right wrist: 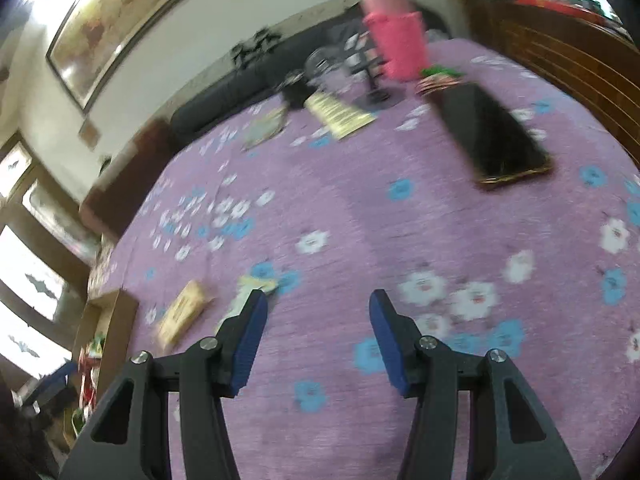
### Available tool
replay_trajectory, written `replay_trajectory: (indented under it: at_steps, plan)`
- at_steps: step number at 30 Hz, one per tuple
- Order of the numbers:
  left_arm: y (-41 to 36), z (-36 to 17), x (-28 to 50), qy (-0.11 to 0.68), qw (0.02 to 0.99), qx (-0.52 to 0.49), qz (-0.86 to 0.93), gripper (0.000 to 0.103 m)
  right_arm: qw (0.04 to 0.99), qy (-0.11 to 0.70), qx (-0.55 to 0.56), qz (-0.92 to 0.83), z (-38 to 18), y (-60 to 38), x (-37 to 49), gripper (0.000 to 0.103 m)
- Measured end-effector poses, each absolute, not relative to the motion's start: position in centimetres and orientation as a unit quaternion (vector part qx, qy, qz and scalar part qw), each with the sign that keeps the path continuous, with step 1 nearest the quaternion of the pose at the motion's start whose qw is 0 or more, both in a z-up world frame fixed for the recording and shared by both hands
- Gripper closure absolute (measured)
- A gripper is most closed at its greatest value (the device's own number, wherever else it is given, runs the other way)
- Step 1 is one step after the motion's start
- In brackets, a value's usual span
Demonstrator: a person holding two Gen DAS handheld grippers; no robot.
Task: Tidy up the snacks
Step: 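Move both open grippers back toward the yellow cake bar and white packet, then grasp the white pillow packet with the right gripper while the left grasps the yellow cake bar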
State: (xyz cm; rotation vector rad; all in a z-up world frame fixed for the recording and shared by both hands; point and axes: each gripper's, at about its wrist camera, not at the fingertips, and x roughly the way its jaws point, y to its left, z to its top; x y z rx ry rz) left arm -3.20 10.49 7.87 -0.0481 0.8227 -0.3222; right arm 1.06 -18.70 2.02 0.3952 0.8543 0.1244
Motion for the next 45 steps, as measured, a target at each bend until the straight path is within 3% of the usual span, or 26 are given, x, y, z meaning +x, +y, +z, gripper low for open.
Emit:
replay_trajectory:
  at_steps: [7,14,15,17,25,26,27,28,45]
  plan:
    - [8.1,5.9,1.4,0.434,0.885,0.012,-0.169,0.022,0.877,0.454,0.13,0.087,1.2,-11.9,4.4,0.051]
    - [4.3,3.5,4.4,0.459,0.868,0.059,-0.18,0.022,0.893,0.437,0.086,0.068,0.3,-10.2,4.9,0.052]
    - [3.9,3.1,4.8,0.462,0.866,0.065,-0.178,0.022,0.894,0.435,0.083,0.065,0.3,-10.3,4.9,0.054]
    - [3.1,2.5,5.5,0.466,0.863,0.075,-0.179,0.022,0.897,0.433,0.07,0.052,0.3,-10.6,5.1,0.081]
    - [0.5,0.4,6.6,0.48,0.843,0.127,-0.206,0.022,0.892,0.425,0.136,0.072,1.0,-13.6,4.9,0.083]
    - [0.4,0.5,6.4,0.474,0.846,0.128,-0.209,0.024,0.893,0.423,0.139,0.073,1.1,-13.8,4.9,0.083]
    - [0.4,0.6,6.3,0.473,0.846,0.126,-0.212,0.04,0.894,0.419,0.142,0.074,1.3,-14.0,4.8,0.083]
    - [0.6,0.8,6.3,0.477,0.844,0.113,-0.218,0.068,0.895,0.416,0.144,0.075,1.5,-14.1,4.7,0.083]
    - [5.9,6.0,0.6,0.437,0.878,-0.016,-0.196,0.068,0.903,0.395,0.141,0.09,2.3,-13.4,3.9,0.083]
